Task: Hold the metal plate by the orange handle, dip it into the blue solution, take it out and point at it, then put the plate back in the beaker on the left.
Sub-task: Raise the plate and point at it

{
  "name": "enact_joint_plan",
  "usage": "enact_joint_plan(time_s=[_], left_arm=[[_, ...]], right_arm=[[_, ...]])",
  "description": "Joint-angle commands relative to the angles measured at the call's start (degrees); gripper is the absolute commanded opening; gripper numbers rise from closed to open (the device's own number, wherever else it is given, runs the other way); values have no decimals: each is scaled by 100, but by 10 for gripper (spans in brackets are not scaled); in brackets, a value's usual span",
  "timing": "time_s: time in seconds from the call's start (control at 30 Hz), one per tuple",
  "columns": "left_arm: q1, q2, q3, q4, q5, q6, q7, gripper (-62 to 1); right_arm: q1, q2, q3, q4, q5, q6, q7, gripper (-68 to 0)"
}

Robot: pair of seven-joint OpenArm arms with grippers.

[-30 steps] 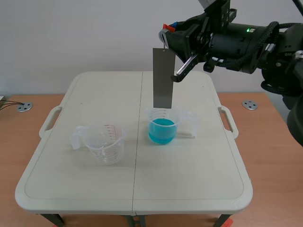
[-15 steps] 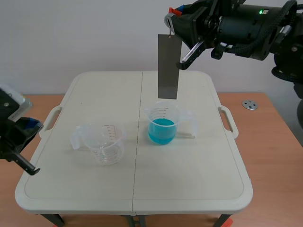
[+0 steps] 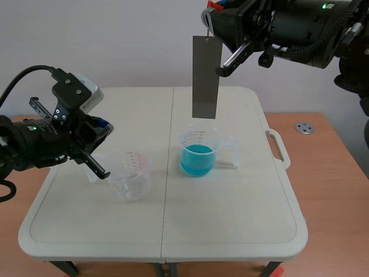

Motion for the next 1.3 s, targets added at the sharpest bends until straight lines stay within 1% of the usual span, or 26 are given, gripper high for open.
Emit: enact_joint_plan(time_s=[0.0, 0.2, 0.3, 0.5, 0.67, 0.83, 1.03, 1.27], left_arm=[[-173, 79, 33, -85, -17, -48, -61, -582], [-656, 396, 245, -535, -17, -260, -61, -582], [-892, 542, 306, -721, -17, -317, -61, -582], [-1414, 828, 452, -1169, -17, -761, -57, -582], [-1764, 1047, 551, -1513, -15, -1270, -35, -582], [-2039, 1296, 597, -1803, -17, -1554, 160, -582], [-2177, 1482, 597, -1917, -11, -1694, 245, -582], [-2173, 1515, 597, -1917, -17, -1749, 243, -582]], right_arm=[[70, 31, 48, 118, 81, 31, 81, -662], [70, 31, 48, 118, 85, 31, 83, -662], [70, 28, 48, 118, 122, 31, 85, -662], [70, 28, 48, 118, 175, 31, 85, -662], [70, 28, 48, 118, 173, 31, 85, -662], [70, 28, 48, 118, 173, 31, 85, -662], [70, 28, 48, 118, 173, 31, 85, -662], [70, 28, 48, 118, 170, 31, 85, -662]])
